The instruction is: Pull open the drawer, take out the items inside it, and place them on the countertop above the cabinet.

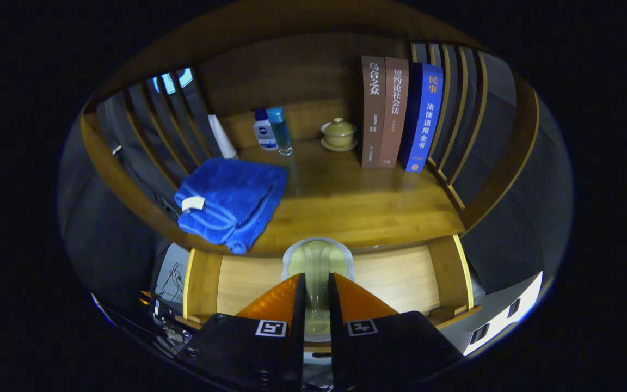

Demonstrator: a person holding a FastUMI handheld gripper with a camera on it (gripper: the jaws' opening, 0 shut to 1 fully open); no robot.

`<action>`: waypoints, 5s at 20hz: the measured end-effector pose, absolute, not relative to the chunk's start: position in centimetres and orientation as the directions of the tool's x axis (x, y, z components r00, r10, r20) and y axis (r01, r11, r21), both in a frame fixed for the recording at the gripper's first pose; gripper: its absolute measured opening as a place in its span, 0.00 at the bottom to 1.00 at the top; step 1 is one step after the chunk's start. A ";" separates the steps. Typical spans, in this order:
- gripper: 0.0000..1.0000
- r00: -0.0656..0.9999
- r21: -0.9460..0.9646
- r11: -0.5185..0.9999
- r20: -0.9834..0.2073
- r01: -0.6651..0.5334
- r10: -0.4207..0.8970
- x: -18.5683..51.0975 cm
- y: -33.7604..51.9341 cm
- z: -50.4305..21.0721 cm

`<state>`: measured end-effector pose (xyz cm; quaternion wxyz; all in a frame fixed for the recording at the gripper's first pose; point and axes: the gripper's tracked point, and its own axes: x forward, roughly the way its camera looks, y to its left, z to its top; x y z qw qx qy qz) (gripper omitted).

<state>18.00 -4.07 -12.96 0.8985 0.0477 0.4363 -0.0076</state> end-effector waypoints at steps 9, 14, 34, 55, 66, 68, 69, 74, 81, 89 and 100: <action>0.26 0.621 0.061 0.996 -0.784 0.060 0.011 27.7 -4.2 -15.8; 0.26 0.618 0.034 0.998 -0.786 0.053 -0.006 30.6 -4.0 -17.9; 1.00 0.688 0.053 0.998 -0.726 0.030 0.018 30.6 -3.8 -17.5; 0.99 0.998 0.011 0.998 -0.024 -0.058 0.059 7.2 -2.2 -3.4; 1.00 1.000 0.023 1.000 -0.017 0.002 -0.002 1.0 -2.4 -15.8; 1.00 0.999 0.025 1.000 -0.045 0.004 -0.003 0.6 -2.4 -18.7; 1.00 0.998 0.024 1.000 -0.057 0.002 -0.001 0.5 -2.3 -19.9; 1.00 0.993 0.015 1.000 -0.115 0.012 -0.010 0.3 -2.7 -25.2; 1.00 0.982 0.034 0.999 -0.186 0.018 -0.011 2.1 -3.0 -28.4; 0.99 0.984 0.012 1.000 -0.178 0.016 -0.013 2.2 -2.7 -28.3; 0.99 0.987 -0.026 1.000 -0.158 0.009 -0.013 7.9 -2.8 -27.5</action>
